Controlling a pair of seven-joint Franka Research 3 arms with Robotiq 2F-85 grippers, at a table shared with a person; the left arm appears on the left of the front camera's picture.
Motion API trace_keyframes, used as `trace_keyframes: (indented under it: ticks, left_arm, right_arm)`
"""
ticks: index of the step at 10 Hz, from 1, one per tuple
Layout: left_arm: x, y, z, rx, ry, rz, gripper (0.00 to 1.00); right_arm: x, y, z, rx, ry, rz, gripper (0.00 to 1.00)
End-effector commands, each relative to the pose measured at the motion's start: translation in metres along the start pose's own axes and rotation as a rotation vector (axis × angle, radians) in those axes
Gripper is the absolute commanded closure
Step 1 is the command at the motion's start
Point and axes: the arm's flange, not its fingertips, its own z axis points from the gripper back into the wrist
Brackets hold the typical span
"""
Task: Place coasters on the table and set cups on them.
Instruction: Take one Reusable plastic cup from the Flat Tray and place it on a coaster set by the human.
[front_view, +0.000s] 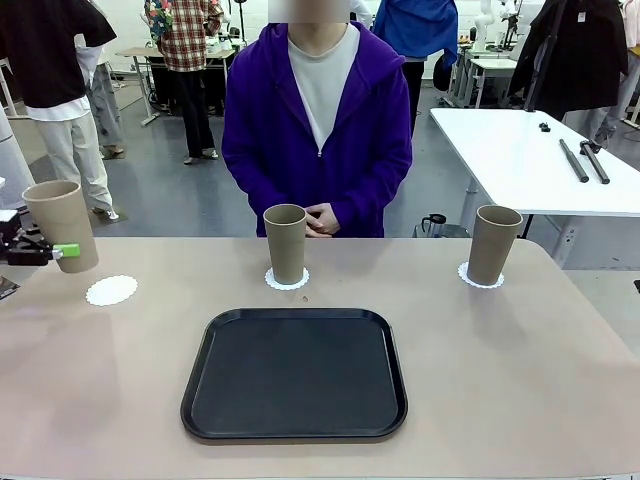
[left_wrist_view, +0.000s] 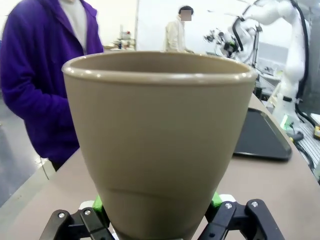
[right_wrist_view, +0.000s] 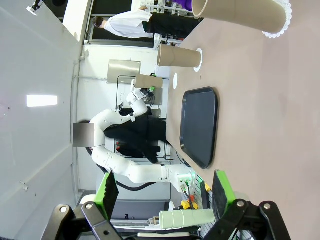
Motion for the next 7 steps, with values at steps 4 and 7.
trace_keyframes:
  ticks: [4, 7]
  left_arm:
    - [-0.021, -0.006, -0.015, -0.128, -0.028, -0.060, 0.18]
    - [-0.034, 0.009, -0.031, -0.094, -0.016, -0.036, 0.18]
  right_arm:
    - [-0.001, 0.001, 0.000, 0.001, 0.002, -0.006, 0.00]
    - [-0.001, 0.001, 0.000, 0.001, 0.002, -0.006, 0.00]
